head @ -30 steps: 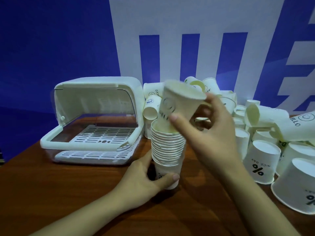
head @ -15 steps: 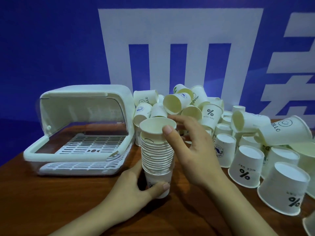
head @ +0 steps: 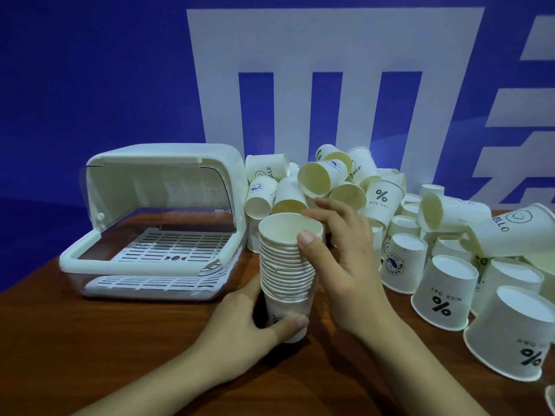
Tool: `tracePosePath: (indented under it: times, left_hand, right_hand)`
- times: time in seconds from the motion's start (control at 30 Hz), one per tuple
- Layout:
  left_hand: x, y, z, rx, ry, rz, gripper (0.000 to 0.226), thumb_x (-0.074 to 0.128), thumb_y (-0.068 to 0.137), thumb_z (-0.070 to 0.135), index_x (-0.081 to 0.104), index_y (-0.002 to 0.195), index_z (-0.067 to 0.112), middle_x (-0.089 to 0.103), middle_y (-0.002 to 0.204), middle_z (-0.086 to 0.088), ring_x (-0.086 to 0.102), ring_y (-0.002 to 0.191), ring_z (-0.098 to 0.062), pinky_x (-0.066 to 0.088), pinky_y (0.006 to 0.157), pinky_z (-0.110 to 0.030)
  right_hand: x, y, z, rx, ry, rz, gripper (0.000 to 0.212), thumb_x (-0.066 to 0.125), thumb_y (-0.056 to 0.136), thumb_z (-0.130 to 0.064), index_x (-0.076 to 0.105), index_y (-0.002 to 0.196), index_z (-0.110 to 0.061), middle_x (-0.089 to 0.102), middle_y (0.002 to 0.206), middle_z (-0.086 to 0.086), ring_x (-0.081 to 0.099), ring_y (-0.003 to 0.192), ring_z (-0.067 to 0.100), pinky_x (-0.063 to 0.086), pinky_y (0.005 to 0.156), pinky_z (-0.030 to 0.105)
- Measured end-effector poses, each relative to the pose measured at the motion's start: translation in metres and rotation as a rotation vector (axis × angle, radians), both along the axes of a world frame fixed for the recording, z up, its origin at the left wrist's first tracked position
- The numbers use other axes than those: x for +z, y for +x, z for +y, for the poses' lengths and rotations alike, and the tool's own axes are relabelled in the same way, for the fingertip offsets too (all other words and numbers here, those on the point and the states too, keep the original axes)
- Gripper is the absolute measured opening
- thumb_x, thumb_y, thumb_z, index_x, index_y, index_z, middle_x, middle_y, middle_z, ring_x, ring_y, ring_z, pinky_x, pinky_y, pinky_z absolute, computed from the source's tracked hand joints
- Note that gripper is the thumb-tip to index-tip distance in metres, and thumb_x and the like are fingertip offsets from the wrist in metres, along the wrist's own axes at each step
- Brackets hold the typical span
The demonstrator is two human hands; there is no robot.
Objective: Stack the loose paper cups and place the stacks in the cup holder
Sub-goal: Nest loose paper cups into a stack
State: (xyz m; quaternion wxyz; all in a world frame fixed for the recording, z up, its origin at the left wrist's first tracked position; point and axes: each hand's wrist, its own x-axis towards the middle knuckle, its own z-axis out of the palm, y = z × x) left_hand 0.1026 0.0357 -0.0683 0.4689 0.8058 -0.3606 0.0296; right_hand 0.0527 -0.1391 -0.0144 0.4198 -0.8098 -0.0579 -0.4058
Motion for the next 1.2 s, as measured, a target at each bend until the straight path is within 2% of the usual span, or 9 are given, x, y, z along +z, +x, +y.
tracePosePath:
  times: [0.1,0.4,0.5,0.6,0.7,0.83,0.93,1.1,1.2]
  left_hand:
    - [0.001,-0.001,0.000,0.017,0.004,-0.008,0.058,0.081,0.084,0.050,0.057,0.136,0.041,0.066,0.127,0.035,0.060,0.120,0.012,0.046,0.099,-0.014]
    - [0.001,-0.001,0.002,0.054,0.034,-0.008,0.057,0.081,0.082,0.055,0.062,0.133,0.038,0.069,0.124,0.032,0.062,0.119,0.010,0.051,0.101,-0.029]
    - [0.001,-0.001,0.003,0.057,0.036,-0.005,0.057,0.078,0.079,0.061,0.063,0.129,0.039,0.070,0.121,0.033,0.063,0.116,0.010,0.050,0.097,-0.025]
    - [0.001,-0.001,0.004,0.062,0.042,-0.007,0.057,0.080,0.080,0.059,0.062,0.131,0.040,0.067,0.123,0.036,0.060,0.117,0.013,0.047,0.096,-0.017]
    - [0.001,-0.001,0.004,0.058,0.048,0.003,0.057,0.081,0.080,0.056,0.061,0.132,0.041,0.067,0.122,0.037,0.060,0.117,0.014,0.046,0.094,-0.009]
    - [0.001,0.000,0.005,0.041,0.033,0.024,0.058,0.081,0.080,0.054,0.061,0.133,0.041,0.066,0.123,0.039,0.060,0.117,0.014,0.043,0.091,-0.002]
    - [0.002,0.000,0.006,0.023,0.028,0.028,0.061,0.079,0.079,0.057,0.059,0.134,0.041,0.064,0.125,0.040,0.059,0.119,0.014,0.043,0.092,-0.002]
    - [0.002,0.001,0.006,0.026,0.022,0.025,0.060,0.082,0.082,0.052,0.059,0.137,0.040,0.065,0.126,0.037,0.059,0.119,0.014,0.046,0.097,-0.010]
    - [0.002,0.002,0.006,0.027,0.028,0.025,0.062,0.082,0.082,0.054,0.058,0.138,0.041,0.065,0.127,0.036,0.059,0.120,0.014,0.047,0.100,-0.015]
  right_hand:
    - [-0.002,0.003,0.000,0.010,-0.001,0.009,0.056,0.044,0.088,-0.063,0.068,0.126,-0.029,0.049,0.143,-0.012,0.033,0.141,0.008,0.026,0.113,0.022]
    - [-0.007,0.004,0.000,0.148,0.153,-0.047,0.042,0.036,0.099,-0.056,0.065,0.123,-0.038,0.065,0.122,-0.015,0.057,0.123,0.011,0.044,0.104,0.037]
    - [-0.003,0.005,-0.013,0.014,0.121,-0.068,0.052,0.032,0.101,-0.050,0.073,0.097,-0.018,0.069,0.097,-0.007,0.062,0.101,0.015,0.046,0.088,0.035]
    - [0.002,0.005,-0.033,-0.290,-0.043,0.062,0.036,0.046,0.095,-0.051,0.067,0.086,-0.023,0.065,0.090,-0.006,0.057,0.093,0.018,0.041,0.080,0.036]
    - [0.001,0.006,-0.050,-0.561,-0.258,0.324,0.032,0.056,0.096,-0.040,0.069,0.114,-0.016,0.070,0.116,0.006,0.051,0.126,0.032,0.041,0.099,0.046]
    - [-0.005,0.001,-0.056,-0.723,-0.418,0.757,0.081,0.054,0.094,-0.047,0.022,0.159,-0.009,0.033,0.158,0.031,-0.001,0.156,0.046,0.015,0.123,0.051]
    - [-0.005,-0.003,-0.052,-0.740,-0.476,0.844,0.099,0.057,0.093,-0.047,-0.002,0.162,-0.009,0.027,0.160,0.029,0.013,0.153,0.045,0.019,0.121,0.050]
    - [0.008,-0.005,-0.036,-0.802,-0.568,0.708,0.061,0.072,0.083,-0.050,0.052,0.133,-0.020,0.035,0.136,0.012,0.030,0.126,0.035,0.032,0.098,0.046]
    - [0.009,-0.006,-0.034,-0.723,-0.521,0.805,0.055,0.079,0.079,-0.047,0.053,0.120,-0.022,0.037,0.142,0.012,0.037,0.128,0.038,0.039,0.096,0.045]
